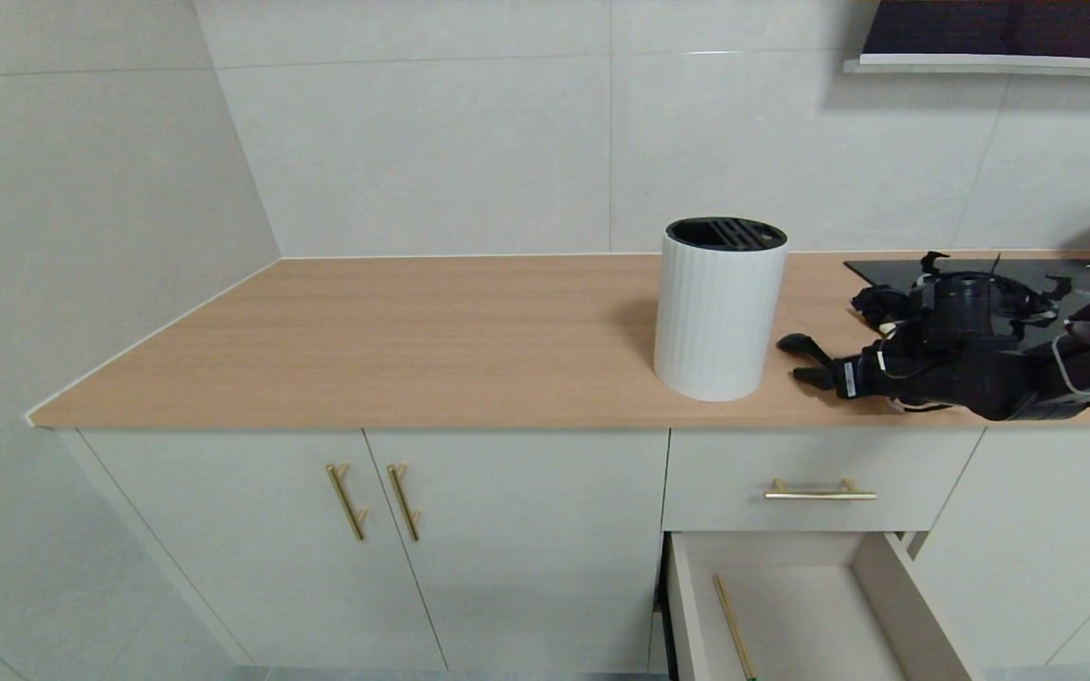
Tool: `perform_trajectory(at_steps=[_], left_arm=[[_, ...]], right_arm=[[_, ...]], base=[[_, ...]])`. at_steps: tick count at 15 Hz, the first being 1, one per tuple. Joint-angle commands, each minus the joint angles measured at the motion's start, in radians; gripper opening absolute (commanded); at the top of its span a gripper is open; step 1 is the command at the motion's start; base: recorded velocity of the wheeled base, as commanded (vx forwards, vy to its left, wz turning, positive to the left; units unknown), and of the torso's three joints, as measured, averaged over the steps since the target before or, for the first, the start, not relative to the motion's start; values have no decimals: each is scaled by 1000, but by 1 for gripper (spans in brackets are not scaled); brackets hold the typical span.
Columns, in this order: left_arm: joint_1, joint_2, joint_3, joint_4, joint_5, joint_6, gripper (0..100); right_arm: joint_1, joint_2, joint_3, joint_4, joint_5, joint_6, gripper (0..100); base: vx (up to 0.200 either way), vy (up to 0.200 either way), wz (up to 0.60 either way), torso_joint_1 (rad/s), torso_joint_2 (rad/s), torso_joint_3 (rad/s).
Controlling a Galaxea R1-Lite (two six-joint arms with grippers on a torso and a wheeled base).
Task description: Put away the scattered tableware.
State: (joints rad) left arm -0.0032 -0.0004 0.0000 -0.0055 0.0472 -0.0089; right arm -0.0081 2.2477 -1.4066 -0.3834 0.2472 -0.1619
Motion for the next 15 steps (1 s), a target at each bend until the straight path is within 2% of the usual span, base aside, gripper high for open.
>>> perform_trajectory(at_steps=[1, 6, 9, 10, 12, 15], left_arm=[[0, 0, 0, -1, 0, 0, 100], [0, 0, 0, -1, 0, 0, 100], [0, 0, 0, -1, 0, 0, 100], [0, 0, 0, -1, 0, 0, 100], [0, 0, 0, -1, 0, 1, 100], [0, 0, 0, -1, 0, 0, 100]], right_arm=[[2, 9, 0, 6, 1, 1, 0], [3, 3, -2, 9, -5, 5, 0], [20, -49, 9, 29, -68, 51, 0], [34, -118, 37, 61, -137, 122, 0], [36, -197, 89, 97, -160, 142, 0], [39, -425, 324, 133, -155, 177, 0]], base=[[0, 0, 0, 0, 0, 0], [0, 0, 0, 0, 0, 0], [0, 0, 0, 0, 0, 0], [0, 0, 0, 0, 0, 0], [0, 0, 0, 0, 0, 0], [0, 0, 0, 0, 0, 0]])
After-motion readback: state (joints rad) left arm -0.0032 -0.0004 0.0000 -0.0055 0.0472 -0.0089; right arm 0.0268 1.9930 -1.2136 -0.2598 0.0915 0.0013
